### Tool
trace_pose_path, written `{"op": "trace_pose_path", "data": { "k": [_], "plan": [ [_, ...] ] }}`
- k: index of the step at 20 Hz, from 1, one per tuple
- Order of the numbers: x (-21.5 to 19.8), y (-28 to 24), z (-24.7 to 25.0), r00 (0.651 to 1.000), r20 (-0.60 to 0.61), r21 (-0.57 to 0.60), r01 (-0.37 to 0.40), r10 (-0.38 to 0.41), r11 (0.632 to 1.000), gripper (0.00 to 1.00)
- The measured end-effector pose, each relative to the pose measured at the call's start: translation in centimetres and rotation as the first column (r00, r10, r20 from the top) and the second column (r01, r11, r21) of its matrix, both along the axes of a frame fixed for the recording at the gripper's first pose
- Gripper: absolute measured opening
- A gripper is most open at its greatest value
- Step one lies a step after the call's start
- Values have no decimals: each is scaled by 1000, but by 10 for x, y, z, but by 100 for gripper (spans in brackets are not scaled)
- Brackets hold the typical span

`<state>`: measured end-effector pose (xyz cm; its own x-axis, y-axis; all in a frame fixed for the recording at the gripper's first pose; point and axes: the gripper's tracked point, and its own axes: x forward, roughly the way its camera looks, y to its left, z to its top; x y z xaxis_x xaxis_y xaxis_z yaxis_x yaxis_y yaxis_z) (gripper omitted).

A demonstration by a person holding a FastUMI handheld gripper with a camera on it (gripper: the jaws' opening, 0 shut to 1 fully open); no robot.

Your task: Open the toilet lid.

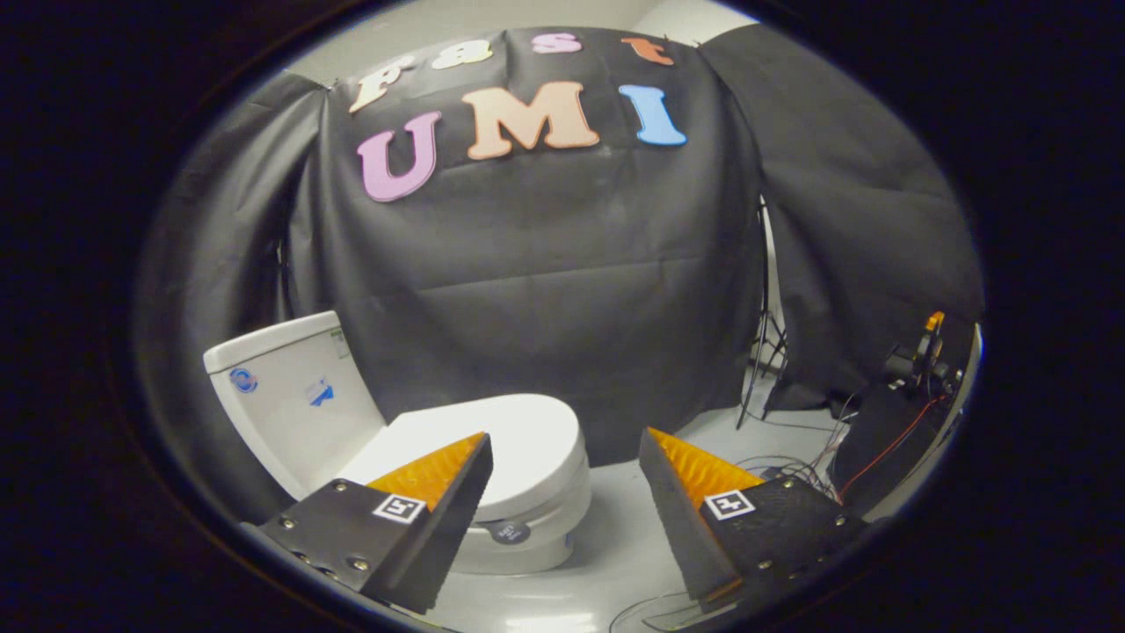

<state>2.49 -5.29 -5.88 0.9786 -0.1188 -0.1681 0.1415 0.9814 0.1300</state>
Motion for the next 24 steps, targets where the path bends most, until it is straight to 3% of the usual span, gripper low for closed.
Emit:
{"op": "trace_pose_path", "data": {
  "k": [3, 6, 12, 14, 16, 19, 22, 24],
  "plan": [
    [11, 5, -30, 996, -84, 60, -16, 21, 998, 99],
    [21, 15, -61, 986, -157, 216, -30, 65, 976, 99],
    [28, -1, -116, 950, -313, 368, 118, 3, 922, 99],
    [33, 2, -131, 936, -350, 403, 128, 24, 906, 99],
    [37, 13, -146, 925, -371, 493, 120, 83, 862, 99],
    [46, 33, -170, 911, -395, 645, 184, 118, 742, 99],
    [45, 39, -198, 879, -460, 668, 252, 122, 700, 96],
    [50, 48, -195, 883, -451, 708, 264, 131, 655, 96]
  ]
}}
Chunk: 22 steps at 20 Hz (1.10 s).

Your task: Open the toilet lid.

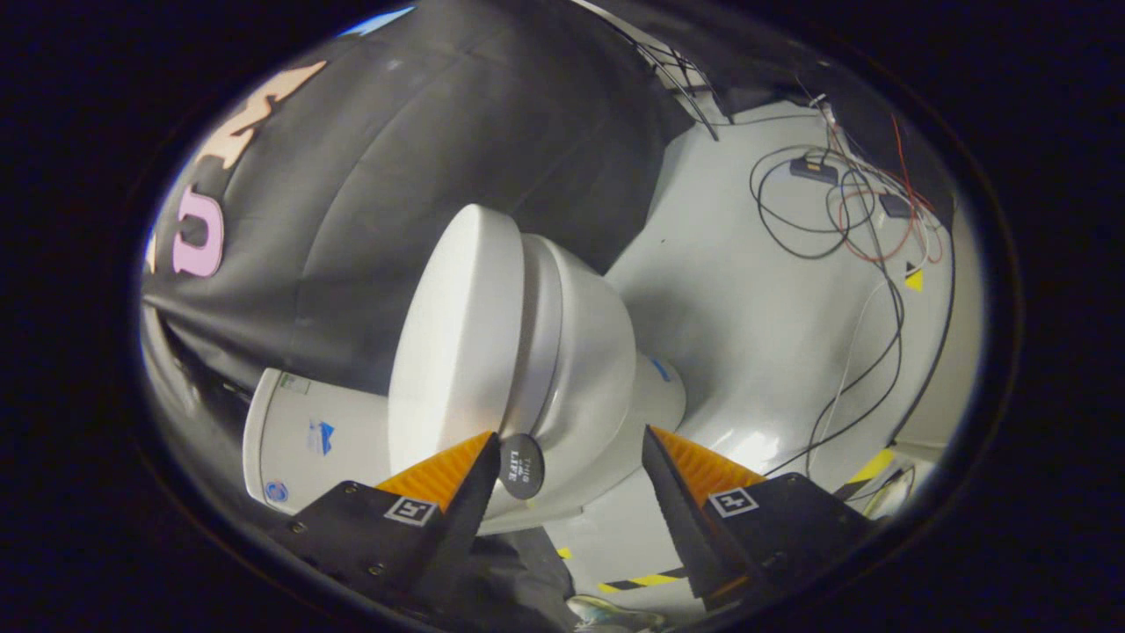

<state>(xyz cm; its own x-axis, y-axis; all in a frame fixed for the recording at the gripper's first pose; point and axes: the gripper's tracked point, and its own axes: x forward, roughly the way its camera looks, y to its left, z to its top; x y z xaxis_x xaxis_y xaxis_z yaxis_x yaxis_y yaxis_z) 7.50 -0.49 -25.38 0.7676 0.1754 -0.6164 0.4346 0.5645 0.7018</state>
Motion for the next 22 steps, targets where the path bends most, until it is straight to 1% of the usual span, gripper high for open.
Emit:
{"op": "trace_pose_path", "data": {
  "k": [1, 2, 4, 5, 7, 9, 10, 12, 13, 14, 15, 16, 17, 18, 19, 22],
  "plan": [
    [-3, 3, 2, 1000, -5, 23, 1, -1, 1000, 81],
    [3, 13, -2, 1000, 2, 46, -11, 10, 999, 66],
    [2, 35, 8, 998, 32, 112, -52, 48, 992, 65],
    [13, 31, -1, 999, 37, 100, -18, 15, 995, 49],
    [10, 31, 4, 999, 32, 127, -17, 13, 992, 15],
    [10, 31, 9, 999, 37, 204, 12, -20, 979, 16],
    [13, 31, 14, 997, 49, 262, 38, -53, 964, 11],
    [11, 33, 13, 996, 50, 347, 48, -69, 937, 10],
    [12, 36, 15, 996, 64, 367, 29, -56, 930, 10],
    [12, 38, 17, 995, 87, 358, 8, -42, 934, 10],
    [23, 41, 1, 998, 66, 284, -1, -19, 959, 10],
    [34, 57, -14, 995, 95, 261, -15, -10, 965, 7],
    [23, 45, -10, 997, 83, 226, -15, -4, 974, 4],
    [29, 47, -10, 996, 85, 208, -17, -1, 978, 1],
    [33, 49, -12, 996, 87, 204, -16, -2, 979, 1],
    [21, 44, 15, 995, 102, 194, -25, 5, 981, 1]
  ]
}}
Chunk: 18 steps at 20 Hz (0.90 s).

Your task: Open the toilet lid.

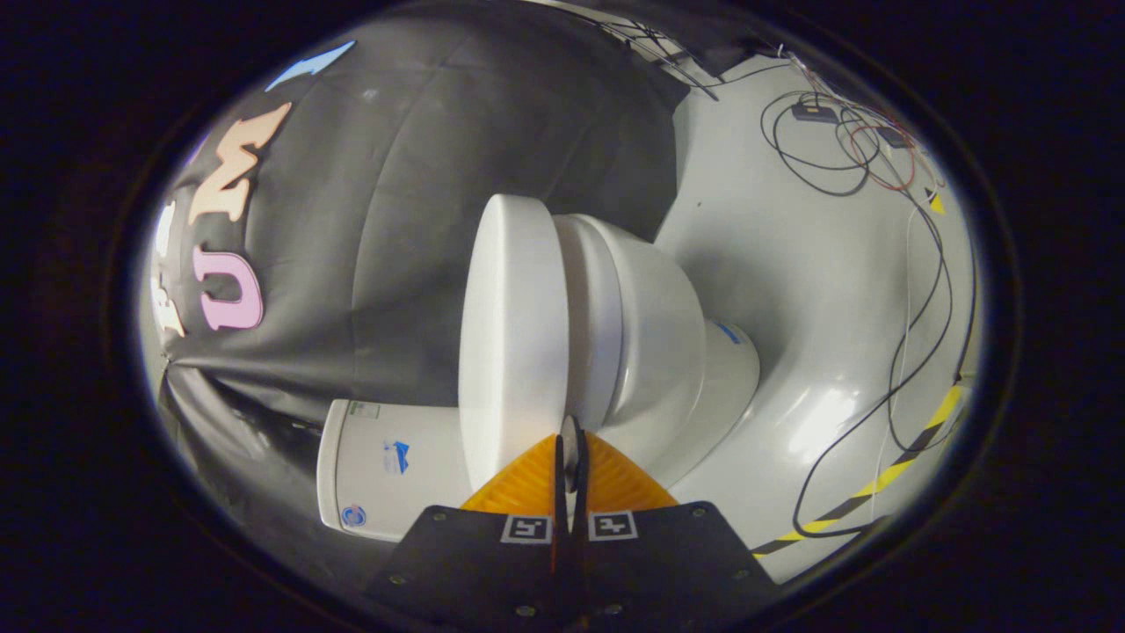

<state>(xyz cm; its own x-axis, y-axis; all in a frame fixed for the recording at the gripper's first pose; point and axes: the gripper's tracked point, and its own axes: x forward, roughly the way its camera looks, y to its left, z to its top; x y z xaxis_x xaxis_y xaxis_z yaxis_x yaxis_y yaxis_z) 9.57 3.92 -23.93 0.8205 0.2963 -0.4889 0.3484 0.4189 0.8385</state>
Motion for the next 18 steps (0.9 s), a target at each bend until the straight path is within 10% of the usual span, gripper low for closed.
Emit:
{"op": "trace_pose_path", "data": {
  "k": [18],
  "plan": [
    [-2, 20, 74, 985, 139, -253, -61, 99, 966, 1]
  ]
}}
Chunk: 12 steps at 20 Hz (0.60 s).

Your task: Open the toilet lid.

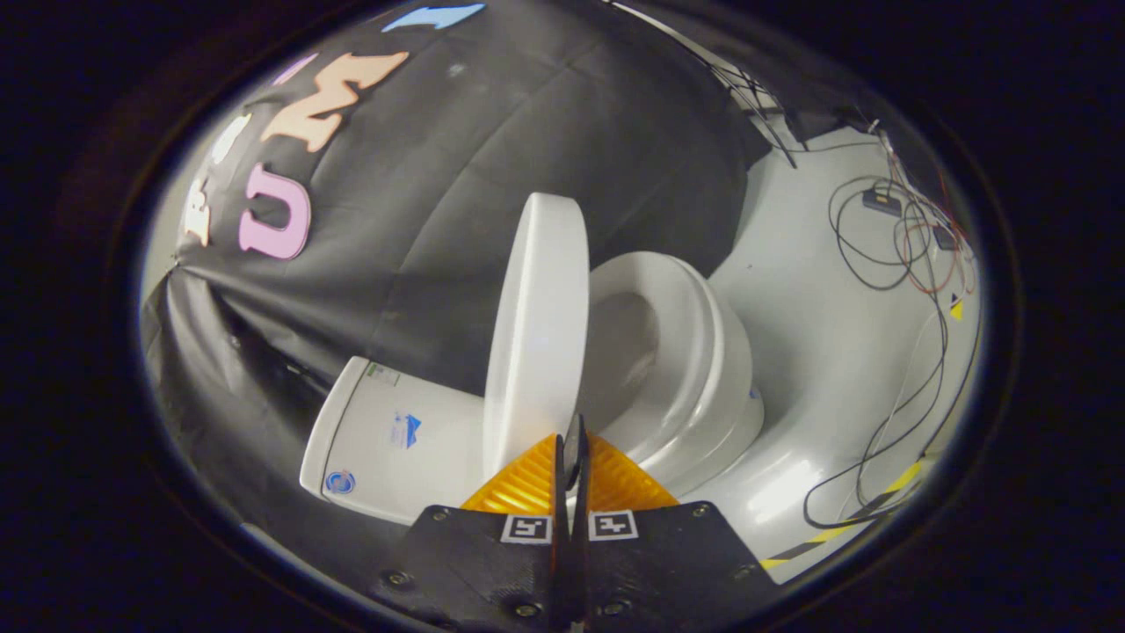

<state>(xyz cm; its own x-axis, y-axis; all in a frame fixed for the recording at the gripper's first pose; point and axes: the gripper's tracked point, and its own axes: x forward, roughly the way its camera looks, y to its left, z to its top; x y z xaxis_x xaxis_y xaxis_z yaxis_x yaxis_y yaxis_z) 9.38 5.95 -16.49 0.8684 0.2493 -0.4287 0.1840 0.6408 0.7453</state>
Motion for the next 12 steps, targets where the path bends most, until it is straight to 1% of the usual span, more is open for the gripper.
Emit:
{"op": "trace_pose_path", "data": {
  "k": [6, 12],
  "plan": [
    [-3, 10, 23, 997, 67, -127, -34, 43, 991, 1],
    [-4, 19, 40, 993, 109, -199, -29, 51, 980, 1]
  ]
}}
